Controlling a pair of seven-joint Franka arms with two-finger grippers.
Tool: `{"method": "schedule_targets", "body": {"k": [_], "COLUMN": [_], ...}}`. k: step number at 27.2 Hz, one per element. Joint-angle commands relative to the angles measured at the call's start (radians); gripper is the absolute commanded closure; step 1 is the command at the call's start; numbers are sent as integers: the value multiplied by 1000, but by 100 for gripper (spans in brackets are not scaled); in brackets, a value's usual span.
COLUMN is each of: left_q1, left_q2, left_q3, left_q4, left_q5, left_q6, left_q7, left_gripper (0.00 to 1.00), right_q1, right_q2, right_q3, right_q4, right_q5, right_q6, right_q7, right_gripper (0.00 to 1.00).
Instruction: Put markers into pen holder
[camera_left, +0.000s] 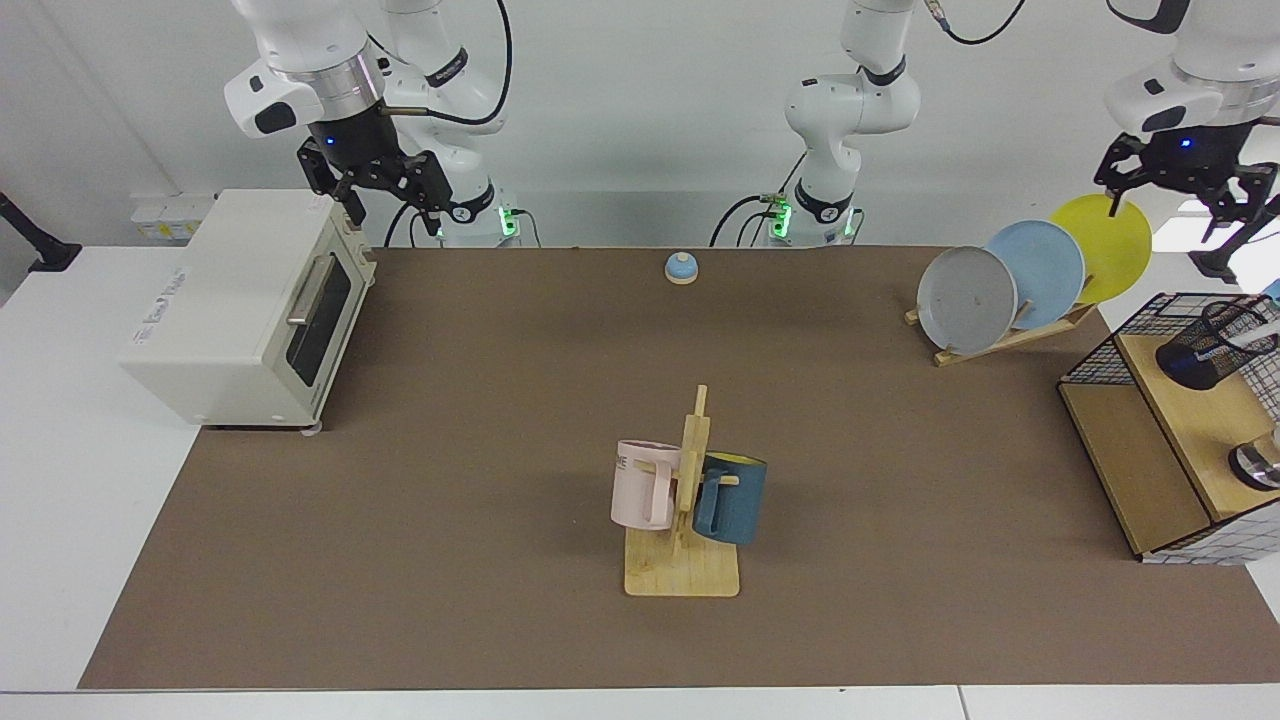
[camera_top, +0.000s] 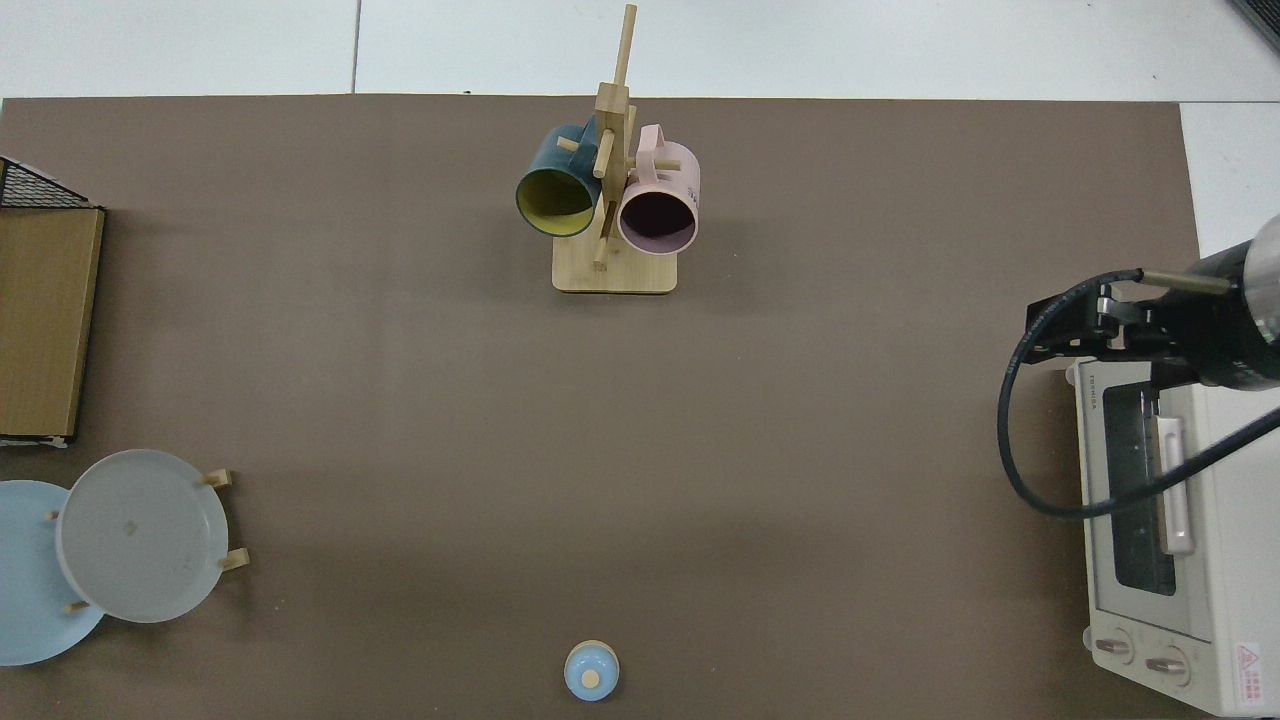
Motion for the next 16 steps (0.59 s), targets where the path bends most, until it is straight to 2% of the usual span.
{"method": "schedule_targets", "body": {"k": [1, 4, 11, 16], "left_q1": [-37, -43, -47, -47], "left_q2": [-33, -41, -43, -35], "left_q3": [9, -4, -122, -137], "left_q4": [-22, -31, -30, -16], "left_q5": [-163, -224, -279, -352], "left_q6": [-60, -71, -117, -134], "left_q7": [-174, -227, -603, -754], "left_gripper": [0, 0, 0, 0], "right_q1": [-12, -12, -12, -12], "right_q2": [-2, -2, -2, -2], "right_q3": [5, 5, 5, 5], "right_q4": [3, 3, 3, 3], "right_q5": [5, 5, 5, 5], "right_q6": [-23, -23, -23, -23], "right_q7": [-22, -22, -22, -22], "right_gripper": [0, 0, 0, 0]}}
